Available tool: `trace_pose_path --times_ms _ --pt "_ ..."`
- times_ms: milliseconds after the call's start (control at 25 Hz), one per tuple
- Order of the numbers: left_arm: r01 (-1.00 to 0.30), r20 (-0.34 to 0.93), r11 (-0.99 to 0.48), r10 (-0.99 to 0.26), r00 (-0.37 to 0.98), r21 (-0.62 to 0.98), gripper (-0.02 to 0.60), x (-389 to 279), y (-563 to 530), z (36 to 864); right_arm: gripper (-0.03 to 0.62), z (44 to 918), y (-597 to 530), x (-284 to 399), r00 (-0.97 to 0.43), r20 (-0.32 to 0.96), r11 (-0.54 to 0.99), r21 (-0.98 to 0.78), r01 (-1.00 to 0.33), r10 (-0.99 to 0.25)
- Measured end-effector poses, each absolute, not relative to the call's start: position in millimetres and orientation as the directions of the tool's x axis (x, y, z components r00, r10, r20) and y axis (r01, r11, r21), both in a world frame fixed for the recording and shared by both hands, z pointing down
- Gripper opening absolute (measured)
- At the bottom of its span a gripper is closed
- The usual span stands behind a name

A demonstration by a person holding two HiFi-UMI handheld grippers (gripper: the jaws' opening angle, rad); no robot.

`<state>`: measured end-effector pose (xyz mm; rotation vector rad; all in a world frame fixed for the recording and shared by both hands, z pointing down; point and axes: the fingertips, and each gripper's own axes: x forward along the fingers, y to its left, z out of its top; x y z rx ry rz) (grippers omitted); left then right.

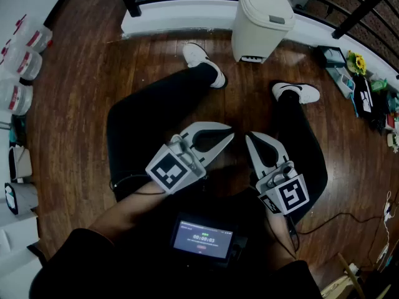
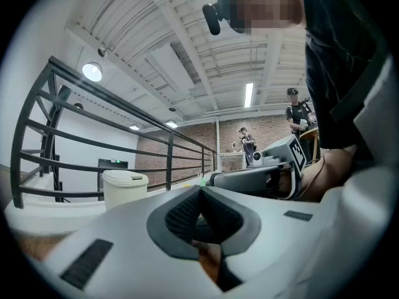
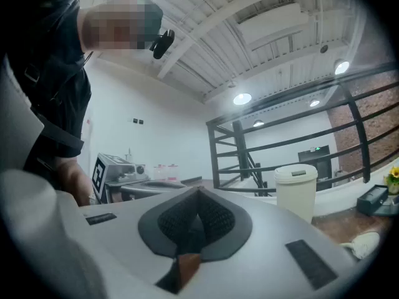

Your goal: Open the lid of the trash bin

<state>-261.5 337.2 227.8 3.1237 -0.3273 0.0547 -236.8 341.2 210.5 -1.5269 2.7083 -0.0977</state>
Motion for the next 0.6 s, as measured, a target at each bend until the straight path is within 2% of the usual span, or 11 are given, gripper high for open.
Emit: trace_pose_path --times_ms 600 --pt "-0.281 0.035 -0.957 -0.279 0.960 0.069 0.037 -166.9 208.0 215.5 0.021 195.6 200.2 -154.0 -0.587 0.088 0.590 -0.002 -0.808 -0.804"
